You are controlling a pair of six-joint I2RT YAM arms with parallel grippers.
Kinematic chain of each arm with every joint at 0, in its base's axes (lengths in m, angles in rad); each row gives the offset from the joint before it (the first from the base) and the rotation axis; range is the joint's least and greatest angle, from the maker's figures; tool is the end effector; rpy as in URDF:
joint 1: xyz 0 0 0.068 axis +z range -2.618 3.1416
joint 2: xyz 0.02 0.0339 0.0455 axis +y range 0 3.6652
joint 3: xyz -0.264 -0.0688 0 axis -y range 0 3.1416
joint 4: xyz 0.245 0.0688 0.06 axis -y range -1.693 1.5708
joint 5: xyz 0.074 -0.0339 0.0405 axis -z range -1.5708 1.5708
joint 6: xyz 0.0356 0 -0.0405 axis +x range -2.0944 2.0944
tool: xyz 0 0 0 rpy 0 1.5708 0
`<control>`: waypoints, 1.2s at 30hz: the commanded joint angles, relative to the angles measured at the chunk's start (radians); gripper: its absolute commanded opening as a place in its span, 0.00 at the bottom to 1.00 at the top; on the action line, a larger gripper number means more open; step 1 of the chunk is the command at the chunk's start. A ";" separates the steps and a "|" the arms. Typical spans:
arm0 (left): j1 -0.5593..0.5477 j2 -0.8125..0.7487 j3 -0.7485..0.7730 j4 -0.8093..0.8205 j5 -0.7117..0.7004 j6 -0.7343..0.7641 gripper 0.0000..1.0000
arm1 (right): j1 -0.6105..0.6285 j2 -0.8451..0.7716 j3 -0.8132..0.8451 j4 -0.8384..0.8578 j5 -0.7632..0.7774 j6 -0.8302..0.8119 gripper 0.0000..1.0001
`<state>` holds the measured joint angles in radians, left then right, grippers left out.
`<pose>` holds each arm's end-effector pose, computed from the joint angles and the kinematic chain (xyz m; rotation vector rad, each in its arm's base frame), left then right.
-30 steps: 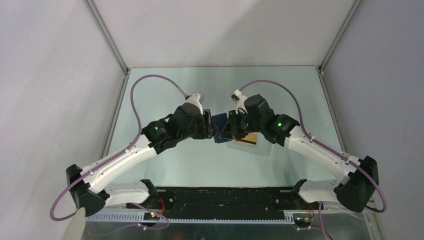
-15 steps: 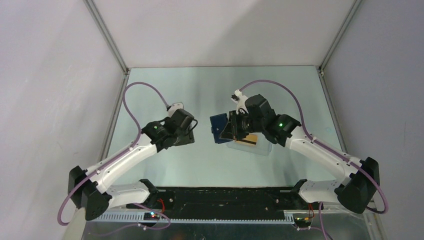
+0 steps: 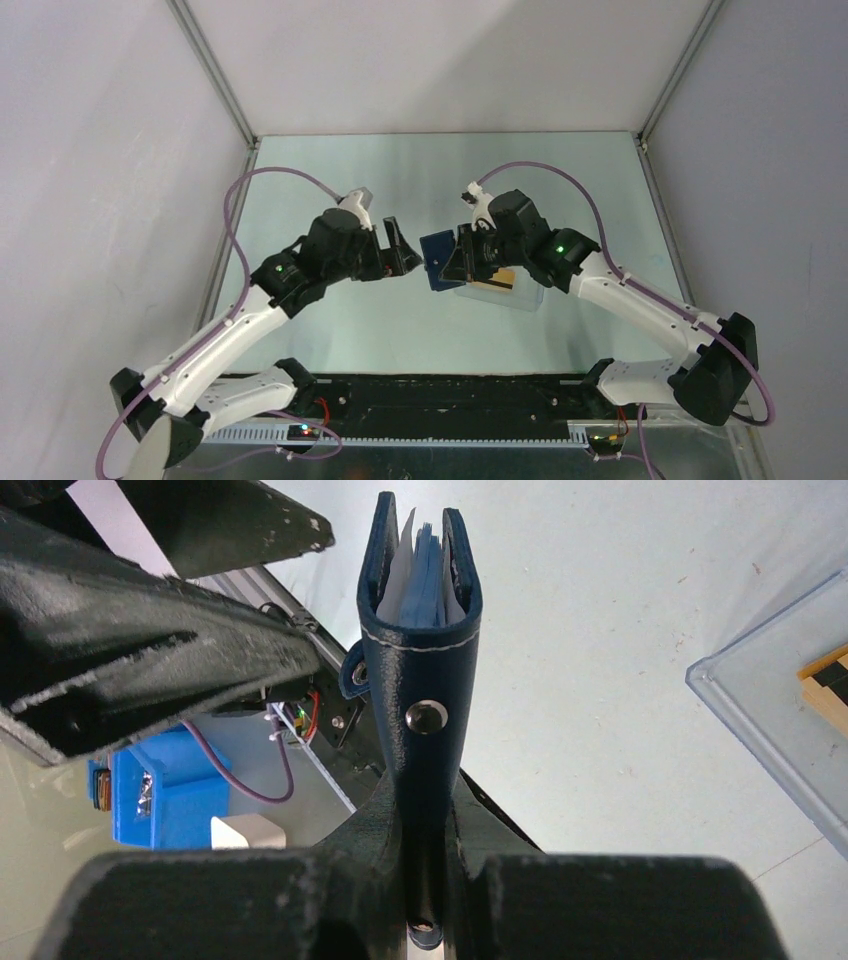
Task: Put the credit cards into the card holder
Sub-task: Open the card holder.
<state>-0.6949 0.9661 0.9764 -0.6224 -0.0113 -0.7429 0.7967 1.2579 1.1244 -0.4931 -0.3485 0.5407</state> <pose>0.1569 -0.1303 0.3302 -0.0619 2.2971 -0.7768 0.1847 0.2063 0.3285 -0.5162 2.3344 1.0827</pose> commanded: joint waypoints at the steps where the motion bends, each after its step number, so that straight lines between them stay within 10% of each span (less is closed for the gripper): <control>1: -0.030 0.041 0.035 0.086 0.086 -0.012 0.95 | 0.001 0.008 0.048 0.018 -0.012 -0.013 0.00; 9: -0.086 0.109 0.054 0.087 0.027 -0.003 0.90 | 0.003 0.014 0.048 0.020 -0.020 -0.014 0.00; 20: -0.085 0.068 -0.003 0.084 -0.101 -0.038 0.45 | 0.004 0.013 0.048 0.023 -0.028 -0.014 0.00; 36: -0.075 0.166 0.020 0.088 -0.018 -0.033 0.43 | 0.004 0.008 0.048 0.032 -0.051 -0.010 0.00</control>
<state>-0.7757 1.1130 0.9771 -0.5556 -0.0586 -0.7704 0.7971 1.2716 1.1244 -0.4965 -0.3798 0.5407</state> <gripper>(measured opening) 0.430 0.120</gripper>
